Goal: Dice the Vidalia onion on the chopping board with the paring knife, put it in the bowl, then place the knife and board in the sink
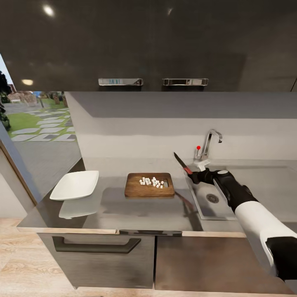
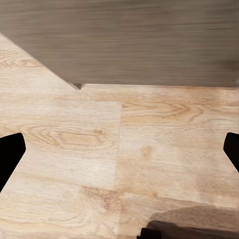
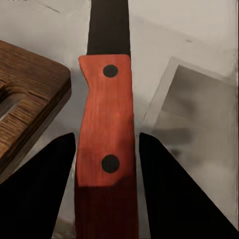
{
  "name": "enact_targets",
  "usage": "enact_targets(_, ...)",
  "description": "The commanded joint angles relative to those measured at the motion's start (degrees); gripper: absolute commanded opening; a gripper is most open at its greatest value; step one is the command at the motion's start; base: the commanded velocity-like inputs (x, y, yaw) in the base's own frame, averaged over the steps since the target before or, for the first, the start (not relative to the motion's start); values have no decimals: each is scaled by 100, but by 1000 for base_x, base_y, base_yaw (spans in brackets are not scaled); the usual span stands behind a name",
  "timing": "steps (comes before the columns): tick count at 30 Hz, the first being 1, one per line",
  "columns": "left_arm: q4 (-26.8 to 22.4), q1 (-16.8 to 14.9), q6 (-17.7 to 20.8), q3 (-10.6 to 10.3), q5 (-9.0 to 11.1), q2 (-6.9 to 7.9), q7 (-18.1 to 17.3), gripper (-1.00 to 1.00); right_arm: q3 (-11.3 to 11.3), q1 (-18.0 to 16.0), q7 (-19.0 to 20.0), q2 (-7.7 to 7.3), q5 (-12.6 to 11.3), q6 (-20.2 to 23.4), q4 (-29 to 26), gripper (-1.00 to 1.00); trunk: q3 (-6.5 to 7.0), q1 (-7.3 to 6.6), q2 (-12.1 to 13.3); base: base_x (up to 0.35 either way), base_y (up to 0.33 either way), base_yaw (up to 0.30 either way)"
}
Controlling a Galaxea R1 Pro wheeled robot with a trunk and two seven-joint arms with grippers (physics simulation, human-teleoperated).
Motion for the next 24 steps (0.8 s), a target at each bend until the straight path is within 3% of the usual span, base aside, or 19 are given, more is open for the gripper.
enact_targets(1, 26, -11, -42, -50, 59, -7, 3, 100, -3, -3, 45, -25, 50, 24, -19, -100, -7, 1, -5, 0, 0, 0)
enact_targets(7, 26, -11, -42, -50, 58, -34, 7, 100, -65, -3, 23, -87, 57, 51, 6, -100, -7, 1, -5, 0, -82, 0)
enact_targets(14, 26, -11, -42, -42, 65, -38, 12, 100, -450, -3, -34, -248, 50, 58, 201, -100, -7, 1, -5, 0, -268, 0)
enact_targets(24, 26, -11, -42, -46, 67, -44, 12, 100, -493, -3, -88, -292, 50, 25, 946, -100, -7, 1, -5, 0, -44, 0)
